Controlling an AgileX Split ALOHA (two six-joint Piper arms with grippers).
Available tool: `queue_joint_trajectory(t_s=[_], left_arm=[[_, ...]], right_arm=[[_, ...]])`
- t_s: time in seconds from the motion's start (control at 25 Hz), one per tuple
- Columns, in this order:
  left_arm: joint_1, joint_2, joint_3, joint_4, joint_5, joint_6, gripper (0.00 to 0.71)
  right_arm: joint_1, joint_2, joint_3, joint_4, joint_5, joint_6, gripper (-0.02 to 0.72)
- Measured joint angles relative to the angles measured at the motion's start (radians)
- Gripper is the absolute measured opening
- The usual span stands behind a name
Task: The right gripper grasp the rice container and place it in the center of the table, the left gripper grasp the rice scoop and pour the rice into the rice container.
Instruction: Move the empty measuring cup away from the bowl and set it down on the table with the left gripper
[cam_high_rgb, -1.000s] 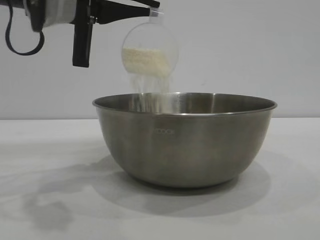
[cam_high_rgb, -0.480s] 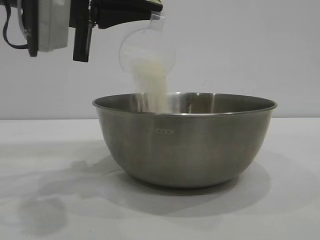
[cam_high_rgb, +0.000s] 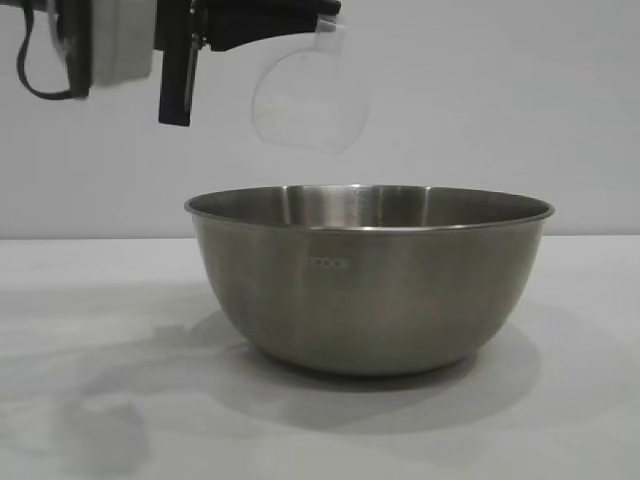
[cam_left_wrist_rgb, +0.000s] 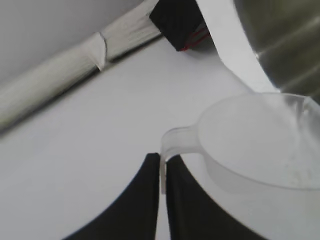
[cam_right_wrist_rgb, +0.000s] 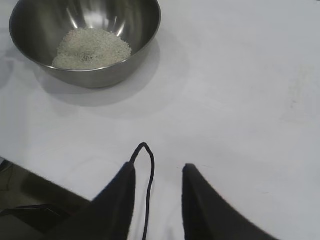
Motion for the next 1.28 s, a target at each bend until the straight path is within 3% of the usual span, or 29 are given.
queue_joint_trajectory(t_s=[0.28,0.44,0.64,0.96,1.28], left_arm=[[-0.002,0.000,0.000,-0.383,0.000,-0.752,0.000],[-0.002,0.000,0.011,-0.634,0.000,-1.008,0.000],[-0.002,0.000,0.089,-0.850,0.000,-1.131,0.000],[-0.002,0.004,0.288,-1.110,0.000,-1.149,0.000],[-0.002,0.139,0.316,-1.187,0.000,-1.191,0.000]], right_arm=[[0.000,0.000,0.000,0.000,0.000,0.000,0.228],[0.000,0.000,0.000,0.000,0.000,0.000,0.228],[0.000,0.000,0.000,0.000,0.000,0.000,0.228],[0.000,0.000,0.000,0.000,0.000,0.000,0.228],[0.000,0.000,0.000,0.000,0.000,0.000,0.228]])
